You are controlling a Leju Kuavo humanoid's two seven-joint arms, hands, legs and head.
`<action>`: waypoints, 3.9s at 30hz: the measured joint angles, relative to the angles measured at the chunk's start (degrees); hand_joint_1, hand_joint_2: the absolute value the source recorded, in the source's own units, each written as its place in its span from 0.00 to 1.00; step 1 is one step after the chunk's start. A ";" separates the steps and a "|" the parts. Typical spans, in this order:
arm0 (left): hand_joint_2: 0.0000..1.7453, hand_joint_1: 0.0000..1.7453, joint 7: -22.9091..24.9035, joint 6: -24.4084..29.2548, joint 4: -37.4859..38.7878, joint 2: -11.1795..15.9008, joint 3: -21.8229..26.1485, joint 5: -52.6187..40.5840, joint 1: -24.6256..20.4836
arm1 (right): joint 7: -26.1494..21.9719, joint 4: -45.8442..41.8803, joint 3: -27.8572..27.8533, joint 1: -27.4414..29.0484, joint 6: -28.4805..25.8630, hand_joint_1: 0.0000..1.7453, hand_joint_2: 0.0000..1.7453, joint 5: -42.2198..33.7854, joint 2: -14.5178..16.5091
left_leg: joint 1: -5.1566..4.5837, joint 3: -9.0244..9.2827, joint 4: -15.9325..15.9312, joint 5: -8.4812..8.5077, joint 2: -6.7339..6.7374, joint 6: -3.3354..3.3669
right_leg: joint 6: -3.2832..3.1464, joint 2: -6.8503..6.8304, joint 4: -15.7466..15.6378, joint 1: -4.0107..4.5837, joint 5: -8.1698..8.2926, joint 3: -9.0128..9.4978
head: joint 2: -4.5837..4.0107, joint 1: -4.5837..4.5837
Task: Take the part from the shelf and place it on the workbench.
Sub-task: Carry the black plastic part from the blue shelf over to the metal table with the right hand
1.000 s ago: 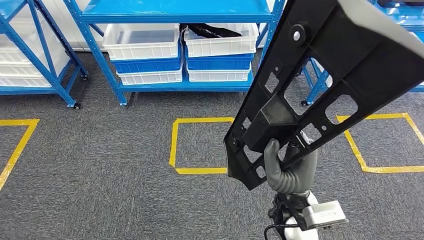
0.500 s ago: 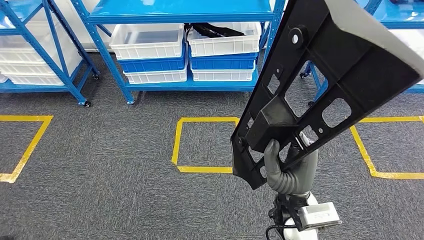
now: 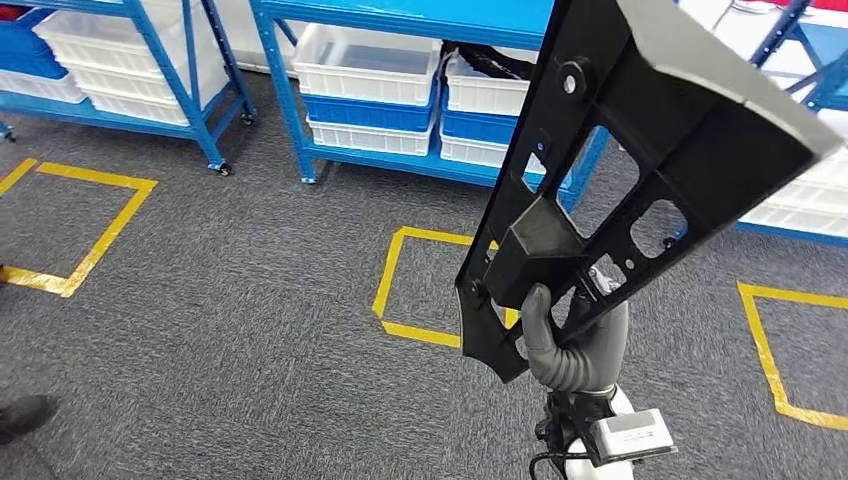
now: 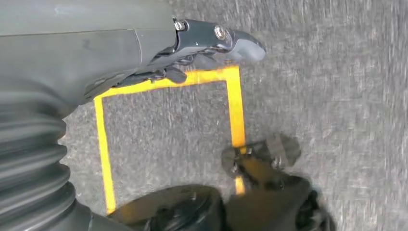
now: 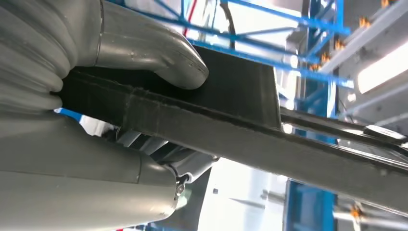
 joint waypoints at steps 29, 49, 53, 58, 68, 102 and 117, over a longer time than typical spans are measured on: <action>1.00 0.00 -0.37 -0.50 -0.03 0.19 0.80 -0.60 0.27 | -0.28 -0.19 0.17 1.19 0.11 1.00 1.00 1.25 -0.65 | -0.05 -0.61 0.39 0.09 1.16 -1.13 | 0.66 -3.83 -6.56 -0.12 2.22 3.88 | 0.00 -0.54; 1.00 0.00 -2.06 -2.49 -0.01 1.32 0.89 -3.13 0.73 | -2.23 -2.53 -1.29 7.01 -0.36 1.00 1.00 1.82 -0.85 | 0.23 -9.10 16.55 -6.54 0.07 -3.64 | -1.25 -1.90 -9.31 -0.59 4.59 4.55 | 0.00 -0.98; 1.00 0.00 -0.63 -2.54 -0.01 1.35 0.89 -3.62 0.73 | -2.25 -2.55 -1.33 7.35 -0.34 1.00 1.00 1.81 -0.76 | 0.23 -2.93 6.38 -1.74 2.91 -3.41 | -0.91 -4.08 -9.29 -0.43 4.18 5.01 | 0.00 -1.00; 1.00 0.00 1.91 -3.82 0.01 1.37 0.89 -3.95 0.59 | -2.21 -2.70 -1.53 7.33 0.19 1.00 1.00 1.86 -0.68 | -0.55 -0.67 0.98 -0.53 3.14 -1.90 | 0.40 -6.84 -9.29 0.24 3.52 5.37 | 0.00 -0.81; 1.00 0.00 12.53 -8.17 0.01 1.34 2.74 -1.34 -0.04 | -0.66 -2.40 -1.75 6.12 1.83 1.00 1.00 2.31 -0.46 | 0.15 -1.02 0.20 0.96 -5.86 -0.73 | 2.35 3.06 -1.96 -1.07 1.72 0.89 | 0.00 -0.34; 1.00 0.00 15.93 -9.88 -0.25 0.54 7.20 -1.09 -0.13 | 0.56 -0.95 -1.75 3.26 3.10 1.00 1.00 2.80 0.56 | -0.41 -1.92 0.91 1.09 -8.26 -1.40 | 1.46 5.27 -8.67 -0.70 4.12 3.46 | 0.00 -0.59; 1.00 0.00 10.55 -6.46 -0.59 1.42 8.91 -0.33 0.30 | 0.22 -0.95 -2.45 3.83 2.79 1.00 1.00 2.78 0.67 | -0.96 -1.25 2.00 -0.48 4.49 -2.47 | 0.08 -5.89 -8.96 0.30 3.31 5.11 | 0.00 -0.97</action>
